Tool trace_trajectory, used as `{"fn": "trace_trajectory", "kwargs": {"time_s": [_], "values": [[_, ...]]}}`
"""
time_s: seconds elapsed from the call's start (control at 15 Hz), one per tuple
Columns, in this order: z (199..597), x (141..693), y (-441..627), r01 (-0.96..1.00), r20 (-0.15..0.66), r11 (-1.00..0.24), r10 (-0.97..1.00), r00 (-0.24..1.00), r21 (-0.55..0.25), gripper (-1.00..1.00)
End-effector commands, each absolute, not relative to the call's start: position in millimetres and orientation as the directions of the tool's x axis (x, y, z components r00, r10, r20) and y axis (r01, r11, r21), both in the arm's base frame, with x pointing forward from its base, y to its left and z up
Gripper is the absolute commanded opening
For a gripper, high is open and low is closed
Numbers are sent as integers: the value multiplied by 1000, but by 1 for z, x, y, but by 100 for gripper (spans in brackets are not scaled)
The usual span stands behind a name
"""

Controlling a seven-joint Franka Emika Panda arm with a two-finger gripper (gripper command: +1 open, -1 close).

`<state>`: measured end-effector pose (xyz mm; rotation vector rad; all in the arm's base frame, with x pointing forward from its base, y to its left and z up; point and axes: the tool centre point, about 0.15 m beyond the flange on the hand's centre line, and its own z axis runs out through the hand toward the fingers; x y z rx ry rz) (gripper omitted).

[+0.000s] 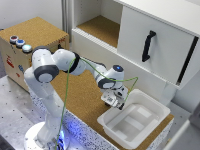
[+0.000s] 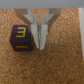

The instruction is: Push left the purple block

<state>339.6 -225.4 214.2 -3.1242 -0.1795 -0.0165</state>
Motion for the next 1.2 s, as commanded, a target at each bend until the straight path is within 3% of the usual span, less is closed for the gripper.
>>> {"fn": "trace_trajectory", "kwargs": {"time_s": [0.0, 0.73, 1.13], "values": [[203, 349, -189, 108, 40, -994, 107, 993, -11, -100], [200, 336, -142, 103, -6, -994, 103, 995, -26, -100], [210, 340, -118, 106, 19, -993, 106, 994, -41, -100]]}}
